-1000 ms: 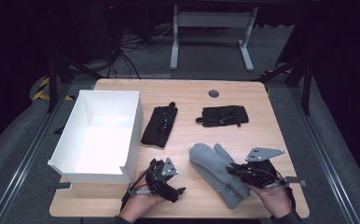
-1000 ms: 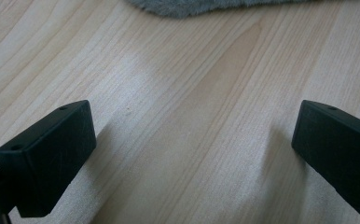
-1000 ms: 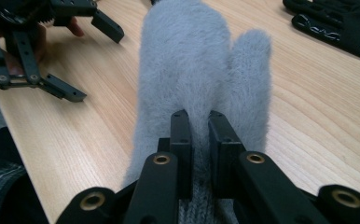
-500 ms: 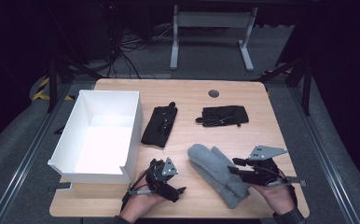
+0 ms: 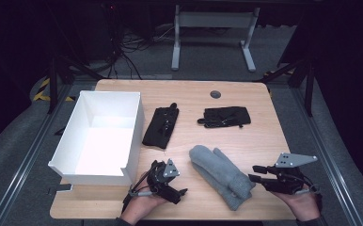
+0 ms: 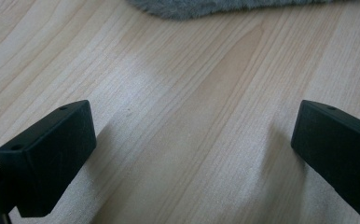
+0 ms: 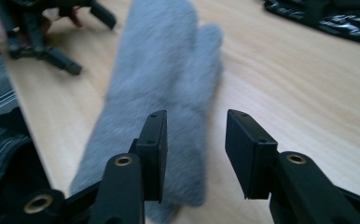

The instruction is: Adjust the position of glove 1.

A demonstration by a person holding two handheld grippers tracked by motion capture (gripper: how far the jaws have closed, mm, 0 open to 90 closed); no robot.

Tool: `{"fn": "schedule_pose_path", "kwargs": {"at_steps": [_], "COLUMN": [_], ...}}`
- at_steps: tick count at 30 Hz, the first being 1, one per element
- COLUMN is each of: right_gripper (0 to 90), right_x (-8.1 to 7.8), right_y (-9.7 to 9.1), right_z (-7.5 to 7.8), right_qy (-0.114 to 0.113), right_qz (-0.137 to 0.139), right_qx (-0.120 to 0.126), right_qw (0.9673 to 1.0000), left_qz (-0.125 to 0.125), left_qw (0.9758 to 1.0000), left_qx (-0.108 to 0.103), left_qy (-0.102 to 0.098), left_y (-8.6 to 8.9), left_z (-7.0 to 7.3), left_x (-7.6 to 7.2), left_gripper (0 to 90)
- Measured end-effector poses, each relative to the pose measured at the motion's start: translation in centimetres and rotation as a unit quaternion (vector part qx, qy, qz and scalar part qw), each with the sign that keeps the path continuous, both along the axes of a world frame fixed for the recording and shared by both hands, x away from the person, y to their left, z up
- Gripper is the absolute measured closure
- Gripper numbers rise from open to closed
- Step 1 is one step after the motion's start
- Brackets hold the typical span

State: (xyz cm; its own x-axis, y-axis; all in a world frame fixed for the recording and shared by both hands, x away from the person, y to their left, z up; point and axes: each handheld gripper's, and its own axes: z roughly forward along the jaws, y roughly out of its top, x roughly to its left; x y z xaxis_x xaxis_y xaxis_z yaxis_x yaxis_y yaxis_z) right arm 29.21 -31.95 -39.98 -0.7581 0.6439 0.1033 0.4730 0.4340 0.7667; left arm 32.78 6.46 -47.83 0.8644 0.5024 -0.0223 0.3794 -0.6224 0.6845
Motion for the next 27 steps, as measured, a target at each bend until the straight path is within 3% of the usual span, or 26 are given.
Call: {"fn": "schedule_pose_path", "kwargs": {"at_steps": [5, 9, 14, 18, 27], "right_gripper": [57.1, 57.6, 69.4, 84.9, 86.7], "right_x": [-1.0, -0.7, -0.6, -0.9, -1.6], "right_y": [0.4, 1.0, 1.5, 1.6, 1.5], "right_z": [-0.6, -1.4, -2.0, -1.8, 0.6], "right_qy": [0.021, 0.036, 0.042, 0.022, -0.007], "right_qz": [0.015, 0.022, 0.026, 0.04, 0.047], "right_qx": [0.017, -0.002, -0.021, -0.022, 0.022], "right_qw": [0.9995, 0.9991, 0.9985, 0.9987, 0.9986], "left_qz": [0.0, 0.0, 0.0, 0.0, 0.0], "left_qw": [1.0, 1.0, 1.0, 1.0, 1.0], "left_qx": [0.0, 0.0, 0.0, 0.0, -0.001], "left_qy": [0.0, 0.0, 0.0, 0.0, 0.0], "left_y": [0.0, 0.0, 0.0, 0.0, 0.0], "left_z": [0.0, 0.0, 0.0, 0.0, 0.0], "left_x": [0.0, 0.0, 0.0, 0.0, 0.0], "left_gripper": [0.3, 0.3, 0.3, 0.3, 0.3]}}
